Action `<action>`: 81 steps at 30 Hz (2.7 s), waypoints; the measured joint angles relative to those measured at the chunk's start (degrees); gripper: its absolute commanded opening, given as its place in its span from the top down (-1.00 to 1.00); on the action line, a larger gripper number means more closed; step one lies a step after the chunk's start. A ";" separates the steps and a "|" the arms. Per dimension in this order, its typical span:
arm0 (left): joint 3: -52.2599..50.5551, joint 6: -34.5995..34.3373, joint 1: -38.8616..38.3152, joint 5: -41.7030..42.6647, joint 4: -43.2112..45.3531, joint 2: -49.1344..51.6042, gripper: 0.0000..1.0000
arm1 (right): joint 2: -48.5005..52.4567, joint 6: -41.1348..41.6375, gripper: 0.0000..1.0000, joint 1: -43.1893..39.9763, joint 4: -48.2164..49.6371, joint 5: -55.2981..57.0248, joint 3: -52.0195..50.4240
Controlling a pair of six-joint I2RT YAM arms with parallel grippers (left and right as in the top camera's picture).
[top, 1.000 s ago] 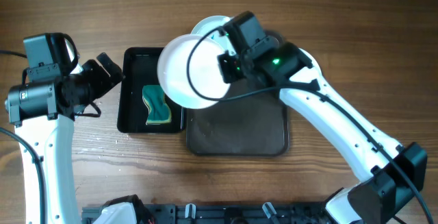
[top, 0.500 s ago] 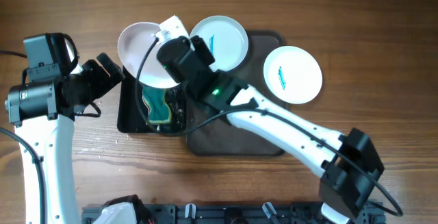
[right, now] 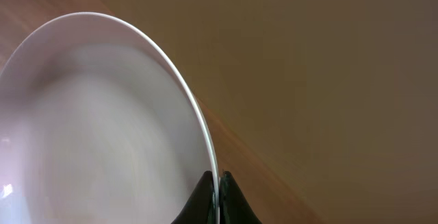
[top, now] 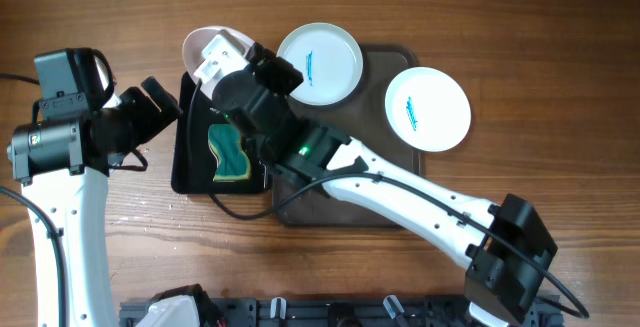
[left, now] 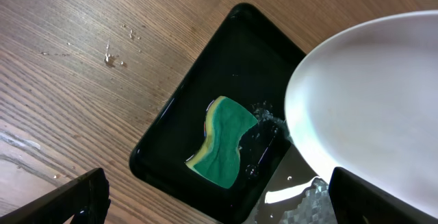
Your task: Clean dirty plates on tray and stack at the side
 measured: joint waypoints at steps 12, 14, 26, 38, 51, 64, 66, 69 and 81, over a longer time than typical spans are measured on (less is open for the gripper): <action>0.00 0.00 0.00 0.00 0.00 0.00 -1.00 | 0.00 -9.84 0.91 2.27 5.22 5.92 0.00; 0.00 0.00 0.00 0.00 0.02 0.00 -1.00 | 0.00 -10.88 0.91 2.27 7.21 7.13 0.00; 0.00 0.00 0.00 0.00 0.00 0.00 -1.00 | 0.00 -14.78 0.91 2.32 10.34 9.92 0.00; 0.00 0.00 0.00 0.00 0.00 0.00 -1.00 | 0.00 -14.34 0.91 2.32 10.47 10.10 0.00; 0.00 0.00 0.00 0.00 0.00 0.00 -1.00 | 0.22 -6.78 0.91 2.16 8.63 10.62 0.00; 0.00 0.00 0.00 0.00 0.00 0.00 -1.00 | 0.28 34.27 0.92 -10.67 -19.71 -11.96 0.63; 0.00 0.00 0.00 0.00 -0.02 0.00 -1.00 | -0.44 39.69 0.92 -15.41 -21.16 -26.93 0.63; 0.00 0.00 0.00 0.00 0.00 0.00 -1.00 | -5.53 47.04 0.92 -25.57 -24.09 -46.05 0.63; 0.00 0.00 0.00 0.00 0.00 0.00 -1.00 | -14.64 54.71 0.91 -78.58 -49.46 -53.40 -0.11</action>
